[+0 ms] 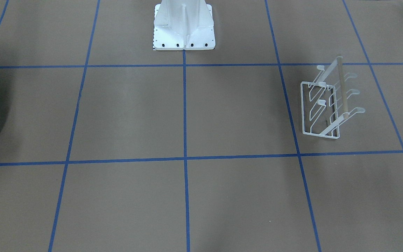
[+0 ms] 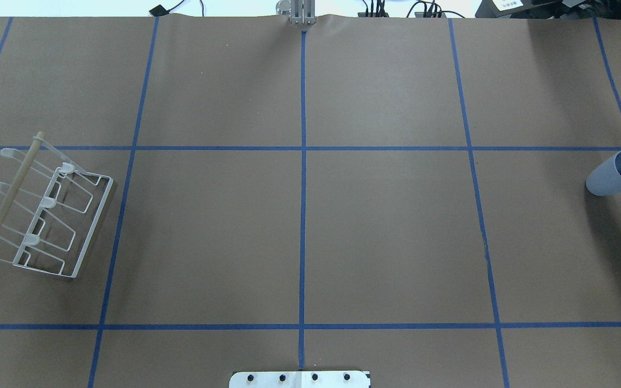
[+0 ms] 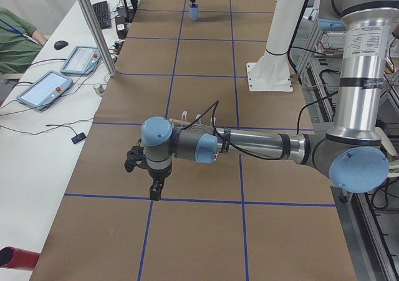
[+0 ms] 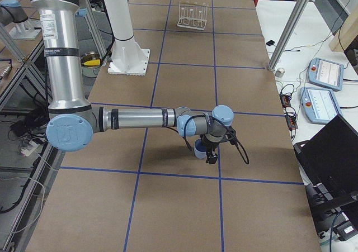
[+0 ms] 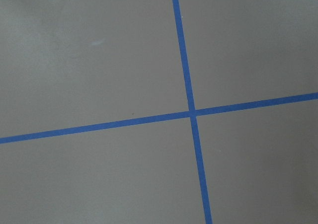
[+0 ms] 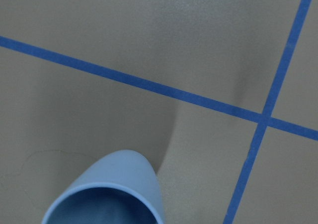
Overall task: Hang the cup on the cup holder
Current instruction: 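Close the right gripper on the cup's base, then lift the cup with the right gripper and carry it toward the table center, then move the left gripper open toward the cup's rim held by the right gripper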
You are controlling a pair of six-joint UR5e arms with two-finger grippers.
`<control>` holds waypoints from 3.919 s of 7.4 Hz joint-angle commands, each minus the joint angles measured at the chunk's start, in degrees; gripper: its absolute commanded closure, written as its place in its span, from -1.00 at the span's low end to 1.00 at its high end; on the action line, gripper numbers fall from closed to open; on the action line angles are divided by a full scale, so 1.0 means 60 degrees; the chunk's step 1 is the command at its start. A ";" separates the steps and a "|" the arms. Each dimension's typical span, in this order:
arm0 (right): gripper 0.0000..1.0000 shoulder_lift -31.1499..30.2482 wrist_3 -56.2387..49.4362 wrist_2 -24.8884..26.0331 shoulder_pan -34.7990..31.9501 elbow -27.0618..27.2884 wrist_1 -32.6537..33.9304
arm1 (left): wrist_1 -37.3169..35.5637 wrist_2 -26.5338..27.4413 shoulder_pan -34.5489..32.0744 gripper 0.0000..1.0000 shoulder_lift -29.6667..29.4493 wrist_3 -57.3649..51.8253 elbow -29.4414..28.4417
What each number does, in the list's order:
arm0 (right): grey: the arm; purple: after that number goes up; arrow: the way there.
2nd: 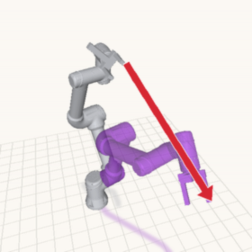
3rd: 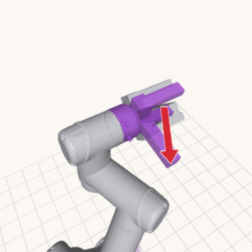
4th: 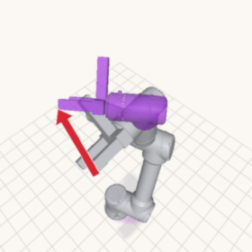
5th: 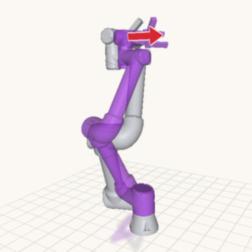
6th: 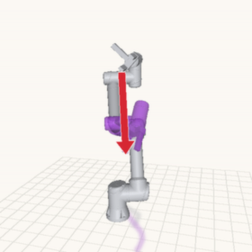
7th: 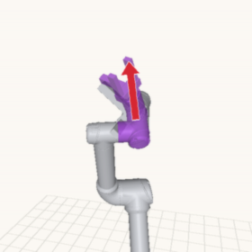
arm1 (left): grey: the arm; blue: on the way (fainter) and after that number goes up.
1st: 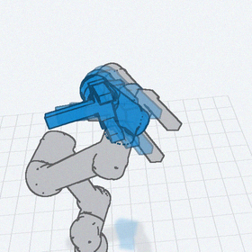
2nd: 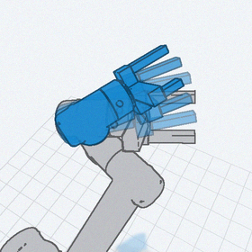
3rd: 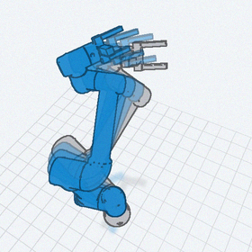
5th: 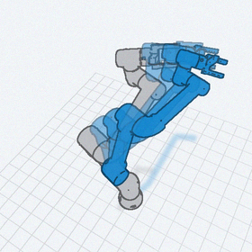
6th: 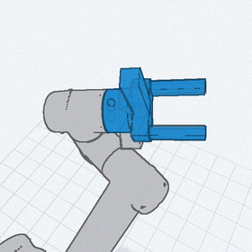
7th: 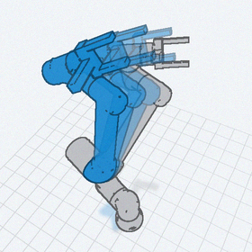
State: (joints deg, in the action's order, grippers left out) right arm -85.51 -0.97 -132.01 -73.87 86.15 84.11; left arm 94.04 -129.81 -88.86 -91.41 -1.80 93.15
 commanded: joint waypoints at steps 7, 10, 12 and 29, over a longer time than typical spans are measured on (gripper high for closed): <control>1.00 -0.0380 0.0117 -0.1084 -0.0210 0.0799 -0.2625 | 0.0381 0.0058 0.0000 -0.97 -0.0321 0.0109 0.0135; 1.00 -0.0236 0.4813 -0.1158 -0.0491 0.1590 -0.5541 | 0.2228 0.0088 0.0334 -0.97 -0.0819 0.2655 0.0120; 1.00 0.0012 0.8161 -0.1173 -0.0317 0.1609 -0.7740 | 0.5394 0.0030 0.0571 -0.97 -0.0835 0.5253 0.0119; 1.00 0.2137 2.0494 0.2224 0.5631 0.4025 -1.5850 | 1.3302 0.4082 0.8448 -0.95 -0.4071 2.4045 0.3006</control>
State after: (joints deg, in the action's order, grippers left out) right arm -73.01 122.07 -120.43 -42.03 110.26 -10.97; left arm 173.99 -109.68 -41.72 -114.99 142.41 111.07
